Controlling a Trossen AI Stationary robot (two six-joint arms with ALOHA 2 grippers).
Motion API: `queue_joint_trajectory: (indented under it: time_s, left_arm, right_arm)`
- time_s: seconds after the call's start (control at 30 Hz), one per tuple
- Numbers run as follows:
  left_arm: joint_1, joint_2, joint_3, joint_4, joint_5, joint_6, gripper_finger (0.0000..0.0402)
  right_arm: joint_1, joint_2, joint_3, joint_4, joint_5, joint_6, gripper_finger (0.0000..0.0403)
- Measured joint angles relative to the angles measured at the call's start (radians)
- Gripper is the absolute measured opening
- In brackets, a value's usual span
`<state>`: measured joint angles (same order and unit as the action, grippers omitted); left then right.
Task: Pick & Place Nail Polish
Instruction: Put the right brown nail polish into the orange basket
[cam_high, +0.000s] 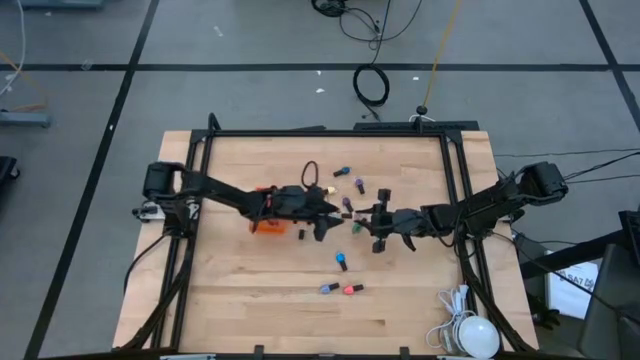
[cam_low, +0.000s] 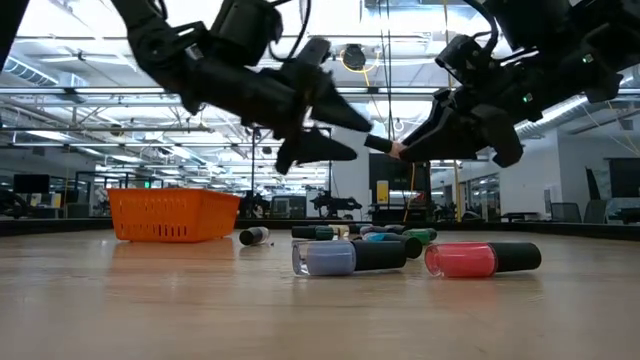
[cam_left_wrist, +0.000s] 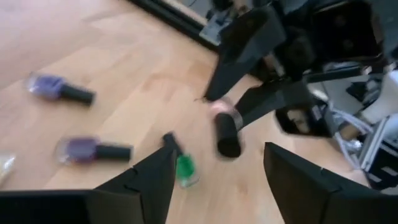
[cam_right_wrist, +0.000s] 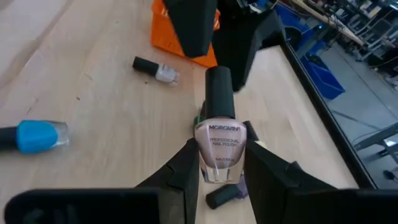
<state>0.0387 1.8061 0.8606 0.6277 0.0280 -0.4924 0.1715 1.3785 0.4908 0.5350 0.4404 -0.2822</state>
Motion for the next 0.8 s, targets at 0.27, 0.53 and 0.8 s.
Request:
queue_joint_trajectory:
  time_s: [0.27, 0.53, 0.8]
  left_arm:
    - [-0.005, 0.007, 0.035, 0.018, -0.003, -0.059, 0.0246]
    - [-0.023, 0.007, 0.035, 0.047, -0.078, -0.071, 0.0246]
    - [-0.028, 0.007, 0.035, 0.083, -0.082, -0.134, 0.0246]
  right_arm:
    - [0.0, 0.0, 0.0, 0.034, 0.008, -0.061, 0.0092]
    - [0.0, 0.0, 0.0, 0.135, 0.009, -0.173, 0.0092]
    - [0.0, 0.0, 0.0, 0.142, 0.009, -0.183, 0.0092]
